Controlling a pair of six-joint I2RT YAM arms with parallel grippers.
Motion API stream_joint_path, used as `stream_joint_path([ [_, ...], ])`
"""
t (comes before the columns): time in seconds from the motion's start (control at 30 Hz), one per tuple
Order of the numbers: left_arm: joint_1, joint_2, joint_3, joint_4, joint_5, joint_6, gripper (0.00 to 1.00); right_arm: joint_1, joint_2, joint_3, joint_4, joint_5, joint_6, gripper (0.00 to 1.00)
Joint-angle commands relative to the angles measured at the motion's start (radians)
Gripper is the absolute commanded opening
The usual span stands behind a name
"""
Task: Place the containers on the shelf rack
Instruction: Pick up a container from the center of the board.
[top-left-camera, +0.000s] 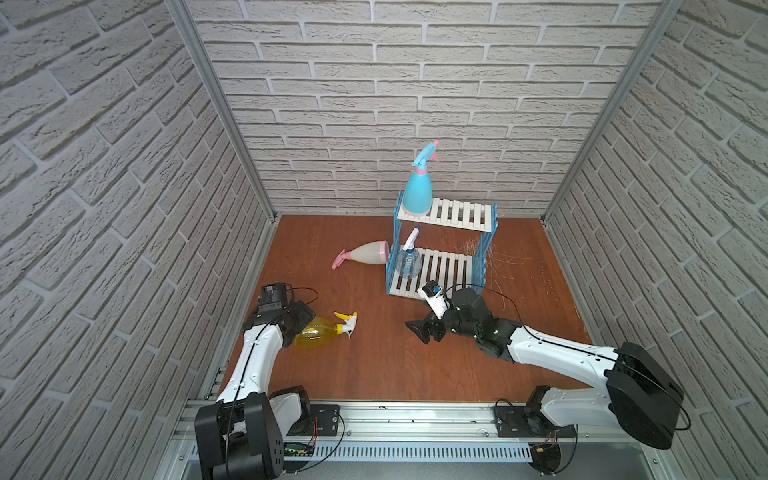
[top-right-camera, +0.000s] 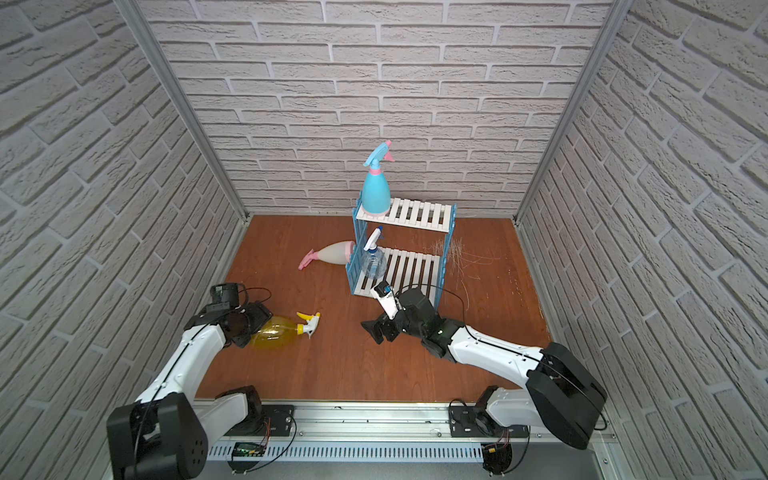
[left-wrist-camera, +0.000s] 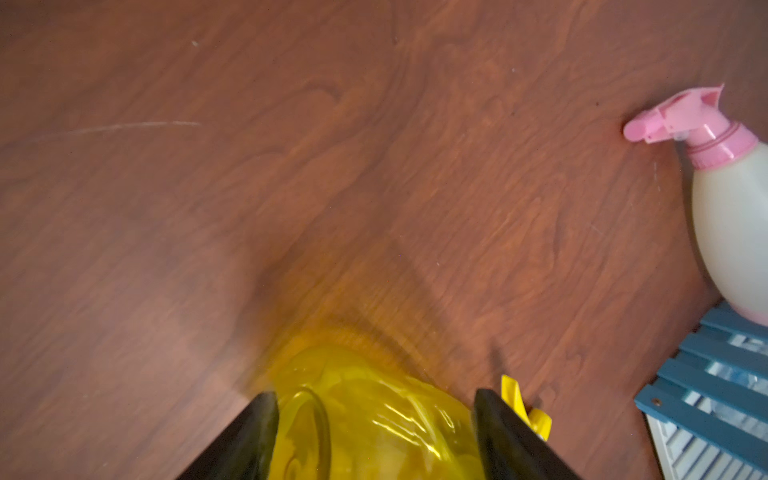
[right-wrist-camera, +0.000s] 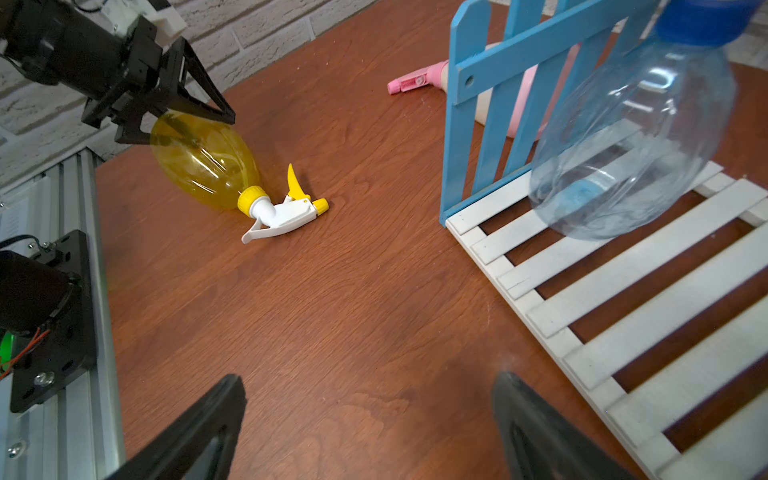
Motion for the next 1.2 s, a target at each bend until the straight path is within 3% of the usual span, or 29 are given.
stream_joint_path([
  [0.0,-0.033,-0.018,-0.036,0.029,0.029,-0.058,0.79,0.04,0.07,0.058,0.109,0.05,0.02,0.93],
  [0.27,-0.14,-0.146,-0.084,0.003,0.022,-0.227,0.86,0.134,0.268,0.189,0.058,0.054,0.013,0.92],
  [0.57,-0.227,-0.206,-0.105,-0.052,0.104,-0.287,0.89,0.17,0.431,0.32,-0.11,0.011,-0.027,0.94],
  [0.8,-0.316,-0.206,-0.1,-0.089,0.128,-0.319,0.89,0.174,0.519,0.368,-0.176,0.056,0.021,0.9],
  [0.93,-0.328,-0.208,-0.104,-0.1,0.124,-0.319,0.89,0.173,0.542,0.369,-0.176,0.076,0.043,0.84],
  [1.17,-0.331,-0.209,-0.099,-0.096,0.133,-0.321,0.89,0.173,0.588,0.405,-0.198,0.084,0.057,0.59],
])
